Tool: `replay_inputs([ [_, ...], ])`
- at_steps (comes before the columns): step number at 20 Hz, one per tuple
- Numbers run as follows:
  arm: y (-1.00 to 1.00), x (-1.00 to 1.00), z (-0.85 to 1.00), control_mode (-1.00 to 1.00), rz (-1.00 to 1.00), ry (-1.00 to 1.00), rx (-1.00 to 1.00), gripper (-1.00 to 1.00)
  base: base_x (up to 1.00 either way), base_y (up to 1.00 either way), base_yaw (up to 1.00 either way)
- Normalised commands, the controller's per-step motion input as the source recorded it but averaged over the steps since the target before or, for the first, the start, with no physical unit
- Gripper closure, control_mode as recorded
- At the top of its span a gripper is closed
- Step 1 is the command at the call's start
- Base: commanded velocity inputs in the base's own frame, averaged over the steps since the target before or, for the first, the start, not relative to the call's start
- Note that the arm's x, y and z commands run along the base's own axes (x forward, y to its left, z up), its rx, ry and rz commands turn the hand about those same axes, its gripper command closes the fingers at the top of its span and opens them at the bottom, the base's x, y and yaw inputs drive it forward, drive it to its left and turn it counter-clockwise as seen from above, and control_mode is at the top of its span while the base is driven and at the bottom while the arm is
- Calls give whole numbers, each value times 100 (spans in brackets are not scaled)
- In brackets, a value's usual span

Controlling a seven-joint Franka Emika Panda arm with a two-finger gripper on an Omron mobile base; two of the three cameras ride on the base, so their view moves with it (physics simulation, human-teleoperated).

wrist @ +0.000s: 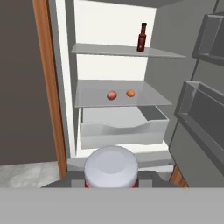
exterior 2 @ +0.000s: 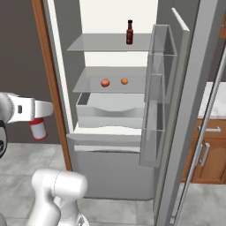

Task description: Place the ketchup and condiment bottle from the counter to the top shelf of the fridge. If the existing items in the fridge are on the top shelf, move them to other shelves.

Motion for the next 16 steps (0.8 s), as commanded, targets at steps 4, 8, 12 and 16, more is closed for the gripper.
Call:
replay_inputs([
  [4, 0, 0, 0, 100, 0, 0, 0, 100, 62, -23, 6],
  [8, 0, 0, 0, 100, 0, 0, 0, 100, 90, -1, 0],
  [12, 0, 0, 0, 100, 0, 0, 0, 100, 100, -4, 0],
  [16, 0, 0, 0, 100, 0, 0, 0, 100, 74, -22, 0],
])
